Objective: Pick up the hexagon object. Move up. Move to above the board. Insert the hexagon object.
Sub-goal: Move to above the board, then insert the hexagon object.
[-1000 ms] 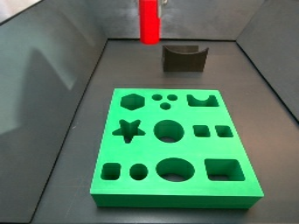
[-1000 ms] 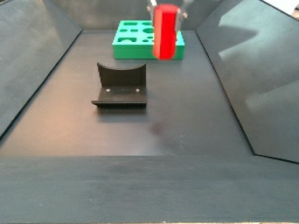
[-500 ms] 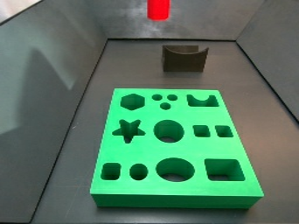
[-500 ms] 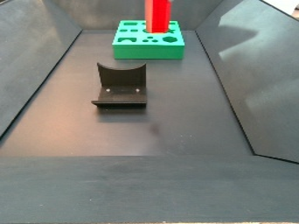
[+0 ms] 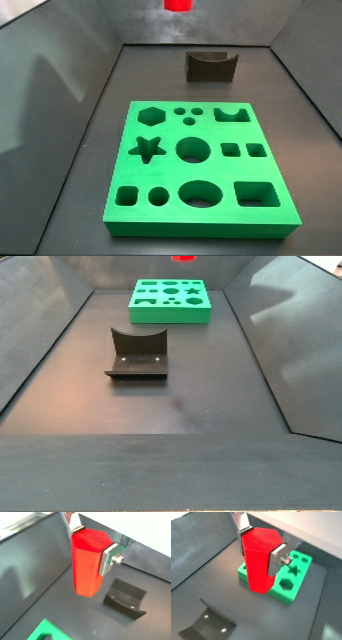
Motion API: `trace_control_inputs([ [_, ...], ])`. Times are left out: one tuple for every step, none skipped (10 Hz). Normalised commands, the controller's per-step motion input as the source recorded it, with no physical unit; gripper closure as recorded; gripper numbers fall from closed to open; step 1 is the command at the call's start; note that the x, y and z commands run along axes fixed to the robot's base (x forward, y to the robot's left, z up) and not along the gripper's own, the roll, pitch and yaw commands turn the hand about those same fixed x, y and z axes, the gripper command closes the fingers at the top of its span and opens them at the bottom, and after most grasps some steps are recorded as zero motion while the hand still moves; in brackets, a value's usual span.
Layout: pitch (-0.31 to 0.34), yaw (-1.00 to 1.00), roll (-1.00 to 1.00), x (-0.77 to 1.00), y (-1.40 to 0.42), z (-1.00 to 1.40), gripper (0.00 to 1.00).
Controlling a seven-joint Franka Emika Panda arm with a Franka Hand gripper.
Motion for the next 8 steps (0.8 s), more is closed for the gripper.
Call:
trace_control_inputs([
  [0.212,0.74,0.07,-0.08,-1.00,0.43,1.00],
  [0.142,0.42,0.06,-0.07,-1.00,0.45,1.00],
  [0.100,0.25,0.04,-0.06,-1.00,0.45,1.00],
  [0.074,0.12,0.04,-0.05,-0.96,0.44,1.00],
  [0.071,0.08,0.03,-0.03,-0.76,0.36,1.00],
  [0.076,0.05,0.02,0.00,-0.48,0.23,1.00],
  [0.082,0.03,0.02,0.03,-0.23,0.11,1.00],
  [0.000,0.00,0.00,-0.02,0.00,0.00,1.00],
])
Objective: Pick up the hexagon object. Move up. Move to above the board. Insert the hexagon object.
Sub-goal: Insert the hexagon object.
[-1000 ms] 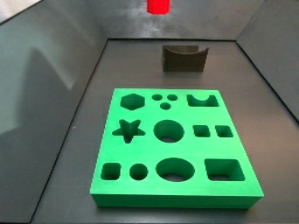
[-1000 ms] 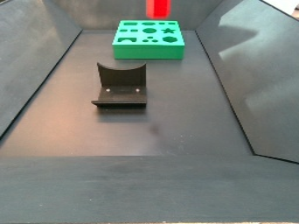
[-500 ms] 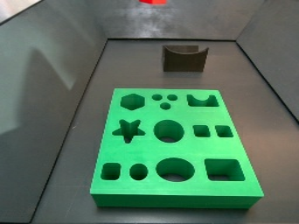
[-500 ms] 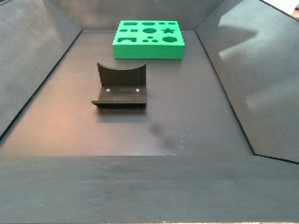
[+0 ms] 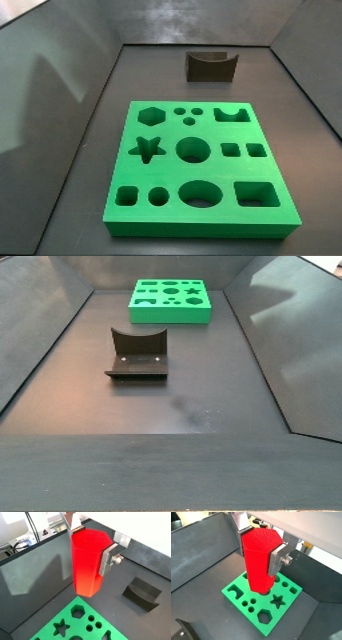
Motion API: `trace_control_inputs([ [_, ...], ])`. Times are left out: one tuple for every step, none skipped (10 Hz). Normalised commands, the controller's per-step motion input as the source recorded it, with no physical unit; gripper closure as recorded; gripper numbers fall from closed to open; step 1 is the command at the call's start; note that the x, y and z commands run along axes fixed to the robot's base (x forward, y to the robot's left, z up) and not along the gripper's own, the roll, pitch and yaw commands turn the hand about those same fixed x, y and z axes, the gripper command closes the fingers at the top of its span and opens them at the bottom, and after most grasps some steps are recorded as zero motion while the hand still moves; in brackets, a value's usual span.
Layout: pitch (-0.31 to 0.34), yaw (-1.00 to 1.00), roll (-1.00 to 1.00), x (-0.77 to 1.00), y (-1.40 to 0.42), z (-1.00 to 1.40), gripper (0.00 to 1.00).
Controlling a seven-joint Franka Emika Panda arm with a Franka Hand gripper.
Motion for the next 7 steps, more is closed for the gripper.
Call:
trace_control_inputs([
  [0.000,0.00,0.00,-0.01,0.00,-0.05,1.00],
  [0.000,0.00,0.00,0.00,0.00,-0.06,1.00],
  [-0.001,0.00,0.00,0.00,0.00,-0.08,1.00],
  [-0.003,0.00,0.00,0.00,0.00,-0.13,1.00],
  [-0.010,0.01,0.00,0.00,0.00,-0.14,1.00],
  [-0.013,0.01,0.00,0.00,0.00,-0.23,1.00],
  [-0.023,0.03,0.00,0.00,0.03,-0.40,1.00],
])
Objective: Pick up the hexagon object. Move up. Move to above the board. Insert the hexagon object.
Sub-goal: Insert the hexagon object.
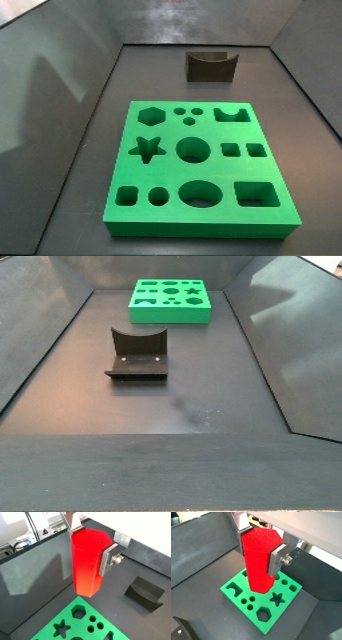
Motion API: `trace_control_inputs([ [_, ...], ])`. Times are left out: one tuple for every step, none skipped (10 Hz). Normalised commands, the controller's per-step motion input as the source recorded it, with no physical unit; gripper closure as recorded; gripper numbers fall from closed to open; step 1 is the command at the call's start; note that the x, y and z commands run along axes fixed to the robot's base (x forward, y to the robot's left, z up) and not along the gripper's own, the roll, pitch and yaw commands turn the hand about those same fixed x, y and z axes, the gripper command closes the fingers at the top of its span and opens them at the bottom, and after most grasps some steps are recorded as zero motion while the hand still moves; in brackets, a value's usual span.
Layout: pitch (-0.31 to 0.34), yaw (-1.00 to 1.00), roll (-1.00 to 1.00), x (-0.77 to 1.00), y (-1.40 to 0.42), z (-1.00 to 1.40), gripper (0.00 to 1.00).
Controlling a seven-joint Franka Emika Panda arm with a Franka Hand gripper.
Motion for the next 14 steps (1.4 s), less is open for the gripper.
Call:
trace_control_inputs([
  [-0.026,0.05,-0.01,0.00,0.08,-0.45,1.00],
  [-0.023,0.07,0.00,0.00,0.10,-0.49,1.00],
  [-0.034,0.08,0.00,-0.05,0.10,-0.55,1.00],
  [-0.043,0.09,0.00,-0.09,0.07,-0.50,1.00],
  [-0.060,0.10,0.00,-0.15,0.05,-0.51,1.00],
  [-0.054,0.12,0.00,-0.13,0.02,-0.50,1.00],
  [-0.051,0.13,0.00,-0.09,0.00,-0.47,1.00],
  [-0.073,0.11,0.00,-0.06,0.00,-0.48,1.00],
  [-0.064,0.13,0.00,0.00,-0.02,-0.48,1.00],
  [-0.050,0.12,0.00,0.00,-0.02,-0.48,1.00],
  [-0.030,0.12,0.01,0.00,-0.02,-0.48,1.00],
  [-0.036,0.11,0.01,0.00,-0.02,-0.47,1.00],
  [-0.033,0.12,0.02,0.00,-0.03,-0.47,1.00],
  [-0.031,0.11,0.01,-0.01,-0.01,-0.45,1.00],
])
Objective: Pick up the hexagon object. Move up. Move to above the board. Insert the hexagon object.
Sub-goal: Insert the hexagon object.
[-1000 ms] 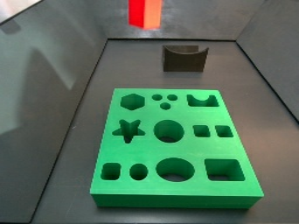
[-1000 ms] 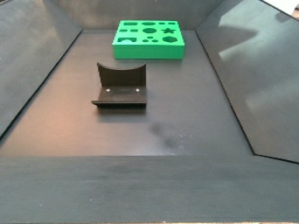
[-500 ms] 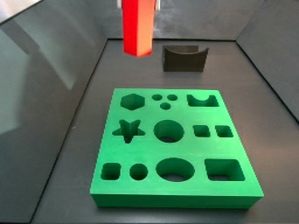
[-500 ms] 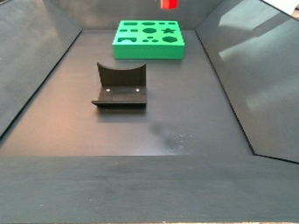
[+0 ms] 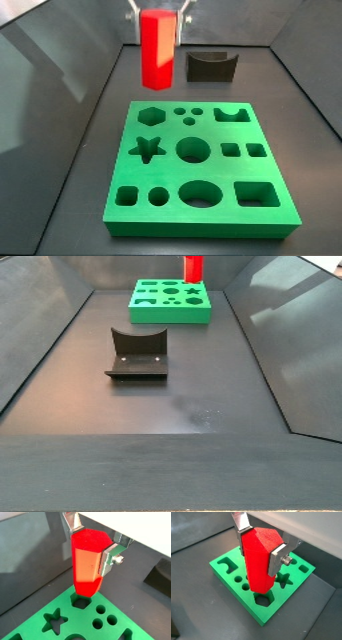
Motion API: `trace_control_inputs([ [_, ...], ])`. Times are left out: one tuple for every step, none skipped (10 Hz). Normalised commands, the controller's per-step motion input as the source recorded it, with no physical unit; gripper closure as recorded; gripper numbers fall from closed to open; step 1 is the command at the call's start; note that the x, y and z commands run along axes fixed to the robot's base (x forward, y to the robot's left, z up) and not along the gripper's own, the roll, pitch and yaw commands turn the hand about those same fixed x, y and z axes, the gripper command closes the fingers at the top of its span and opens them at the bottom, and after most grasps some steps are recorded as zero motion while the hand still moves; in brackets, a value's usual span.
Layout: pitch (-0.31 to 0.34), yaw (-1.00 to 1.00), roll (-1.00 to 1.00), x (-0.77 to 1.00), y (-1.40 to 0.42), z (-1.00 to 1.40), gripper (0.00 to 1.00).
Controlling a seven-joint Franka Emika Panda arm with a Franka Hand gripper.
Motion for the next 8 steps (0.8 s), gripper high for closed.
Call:
trace_control_inputs([
  [-0.023,0.12,0.03,-0.03,0.00,-0.43,1.00],
  [-0.023,0.11,0.03,-0.03,-0.03,-0.40,1.00],
  [-0.020,0.10,0.04,-0.05,-0.05,-0.35,1.00],
  [-0.033,0.09,0.01,-0.07,-0.06,-0.31,1.00],
  [-0.030,0.10,0.00,-0.03,-0.07,-0.31,1.00],
  [-0.034,0.11,0.00,-0.02,-0.07,-0.31,1.00],
  [-0.024,0.17,0.00,0.00,-0.07,-0.29,1.00],
  [-0.029,0.13,0.00,-0.01,-0.09,-0.25,1.00],
])
